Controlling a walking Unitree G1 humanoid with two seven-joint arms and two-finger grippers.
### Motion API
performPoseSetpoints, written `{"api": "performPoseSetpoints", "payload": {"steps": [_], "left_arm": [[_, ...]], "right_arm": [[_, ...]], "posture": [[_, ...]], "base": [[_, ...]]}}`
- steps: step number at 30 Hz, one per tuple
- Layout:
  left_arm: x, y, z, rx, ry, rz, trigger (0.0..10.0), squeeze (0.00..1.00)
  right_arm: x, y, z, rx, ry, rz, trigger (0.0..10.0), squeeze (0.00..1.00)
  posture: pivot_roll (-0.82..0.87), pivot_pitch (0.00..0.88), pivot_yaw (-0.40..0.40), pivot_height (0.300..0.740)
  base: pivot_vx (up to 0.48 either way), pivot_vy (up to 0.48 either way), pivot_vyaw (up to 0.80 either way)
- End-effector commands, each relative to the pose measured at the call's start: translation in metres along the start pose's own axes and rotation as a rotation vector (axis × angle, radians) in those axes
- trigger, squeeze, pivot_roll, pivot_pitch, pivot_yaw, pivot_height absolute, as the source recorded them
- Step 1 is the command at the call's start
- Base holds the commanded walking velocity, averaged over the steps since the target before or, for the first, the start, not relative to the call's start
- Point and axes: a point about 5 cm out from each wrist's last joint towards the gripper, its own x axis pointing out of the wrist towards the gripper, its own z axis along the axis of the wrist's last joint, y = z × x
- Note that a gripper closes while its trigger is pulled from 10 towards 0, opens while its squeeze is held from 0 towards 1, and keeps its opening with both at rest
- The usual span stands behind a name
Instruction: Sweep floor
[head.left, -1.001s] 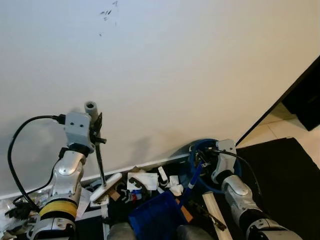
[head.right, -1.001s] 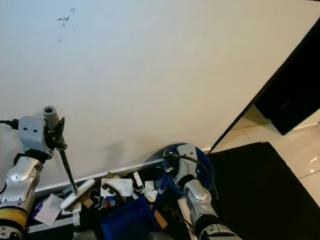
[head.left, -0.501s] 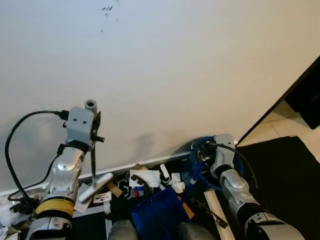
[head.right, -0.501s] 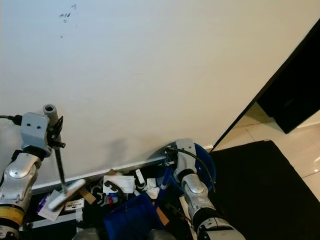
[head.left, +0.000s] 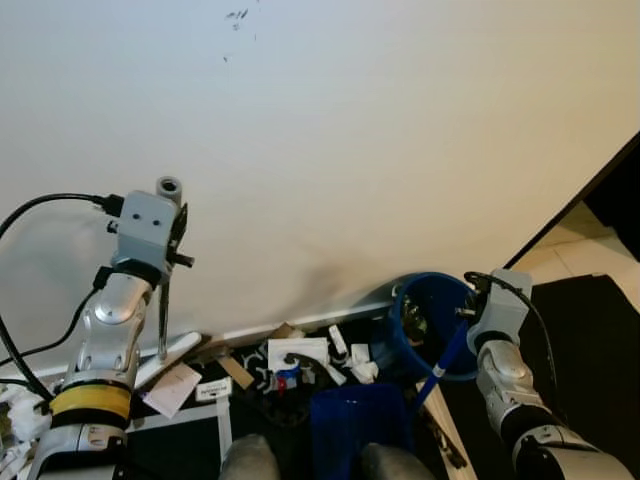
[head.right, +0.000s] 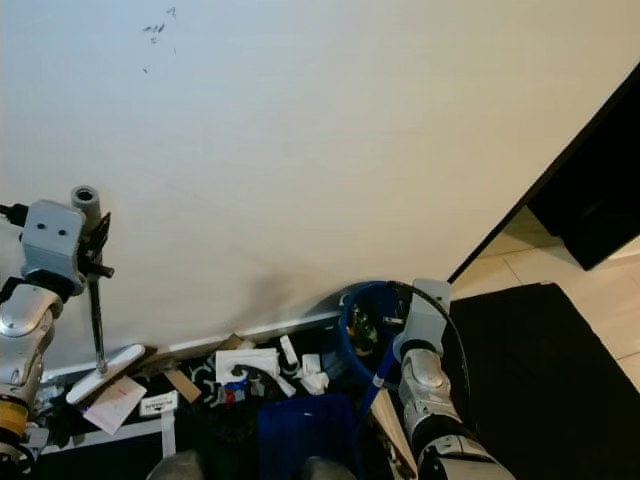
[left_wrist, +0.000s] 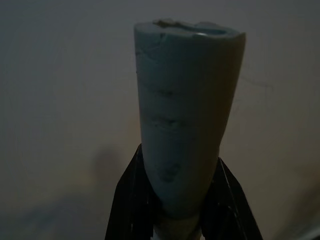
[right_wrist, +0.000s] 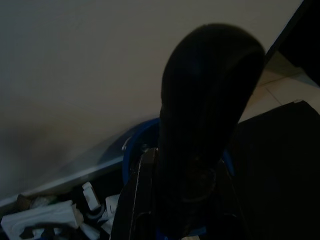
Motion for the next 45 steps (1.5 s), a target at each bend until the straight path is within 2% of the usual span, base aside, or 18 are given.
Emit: {"api": "performPoseSetpoints", "payload": {"steps": [1,5,6,10,13,16,21,23,24,25,26,28,29,30,33,37,41,45], "left_arm": [[-0.003,-0.018,-0.006,-0.022,0.022,-0.037,10.0,0.0],[-0.004,-0.023,-0.008,-0.021,0.024,-0.042,10.0,0.0],[-0.005,-0.024,-0.007,-0.026,0.015,-0.034,10.0,0.0],[-0.005,-0.024,-0.006,-0.028,0.009,-0.028,10.0,0.0],[-0.002,-0.023,-0.001,-0.044,-0.019,-0.013,10.0,0.0],[0.001,-0.024,0.004,-0.053,-0.037,-0.015,10.0,0.0],[0.006,-0.027,0.009,-0.051,-0.054,-0.019,10.0,0.0],[0.01,-0.027,0.013,-0.051,-0.077,-0.012,10.0,0.0],[0.01,-0.027,0.013,-0.051,-0.077,-0.012,10.0,0.0],[0.012,-0.027,0.015,-0.05,-0.085,-0.013,10.0,0.0],[0.012,-0.027,0.015,-0.05,-0.085,-0.013,10.0,0.0],[0.016,-0.03,0.018,-0.055,-0.097,-0.023,10.0,0.0],[0.018,-0.032,0.019,-0.057,-0.103,-0.028,10.0,0.0],[0.018,-0.032,0.019,-0.057,-0.103,-0.028,10.0,0.0],[0.02,-0.038,0.022,-0.059,-0.117,-0.043,10.0,0.0],[0.02,-0.039,0.022,-0.058,-0.121,-0.048,10.0,0.0],[0.021,-0.043,0.022,-0.071,-0.119,-0.056,10.0,0.0],[0.025,-0.054,0.022,-0.078,-0.114,-0.085,10.0,0.0]], "right_arm": [[-0.008,-0.003,-0.015,-0.046,0.03,-0.034,10.0,0.0],[-0.009,-0.011,-0.009,-0.103,-0.026,-0.117,10.0,0.0],[-0.01,-0.027,-0.003,-0.153,-0.079,-0.252,10.0,0.0],[-0.011,-0.034,-0.001,-0.167,-0.098,-0.315,10.0,0.0],[-0.014,-0.057,0.006,-0.169,-0.127,-0.459,10.0,0.0],[-0.015,-0.069,0.009,-0.161,-0.143,-0.51,10.0,0.0],[-0.014,-0.077,0.014,-0.159,-0.16,-0.536,10.0,0.0],[-0.011,-0.071,0.017,-0.034,-0.169,-0.496,10.0,0.0],[-0.011,-0.071,0.017,-0.034,-0.169,-0.496,10.0,0.0],[-0.008,-0.065,0.016,0.042,-0.162,-0.453,10.0,0.0],[-0.008,-0.065,0.016,0.042,-0.162,-0.453,10.0,0.0],[-0.002,-0.042,0.015,0.178,-0.135,-0.299,10.0,0.0],[0.0,-0.032,0.015,0.21,-0.128,-0.229,10.0,0.0],[0.0,-0.032,0.015,0.21,-0.128,-0.229,10.0,0.0],[0.002,-0.015,0.017,0.22,-0.129,-0.137,10.0,0.0],[0.002,-0.013,0.018,0.225,-0.137,-0.127,10.0,0.0],[0.004,-0.004,0.023,0.275,-0.156,-0.047,10.0,0.0],[0.006,0.018,0.024,0.29,-0.133,0.104,10.0,0.0]], "posture": [[0.15,0.0,-0.097,0.74],[0.14,0.0,-0.103,0.74],[0.14,0.0,-0.108,0.74],[0.14,0.0,-0.108,0.74],[0.13,0.0,-0.111,0.74],[0.13,0.0,-0.11,0.74],[0.12,0.0,-0.104,0.74],[0.11,0.0,-0.096,0.74],[0.11,0.0,-0.096,0.74],[0.11,0.0,-0.096,0.74],[0.11,0.0,-0.096,0.74],[0.11,0.014,-0.086,0.74],[0.11,0.018,-0.085,0.74],[0.11,0.018,-0.085,0.74],[0.11,0.029,-0.081,0.74],[0.11,0.036,-0.082,0.74],[0.11,0.045,-0.079,0.74],[0.1,0.074,-0.07,0.74]], "base": [[0.0,0.0,0.0],[0.0,0.0,0.0],[0.0,0.0,0.0],[0.0,0.0,0.0],[0.0,0.0,0.0],[0.0,0.0,0.0],[0.0,0.0,0.0],[0.0,0.0,0.0],[0.0,0.0,0.0],[0.0,0.0,0.0],[0.0,0.0,0.0],[0.0,0.0,0.0],[0.0,0.0,0.0],[0.0,0.0,0.0],[0.0,0.0,0.0],[0.0,0.0,0.0],[0.0,0.0,0.0],[0.0,0.0,0.0]]}}
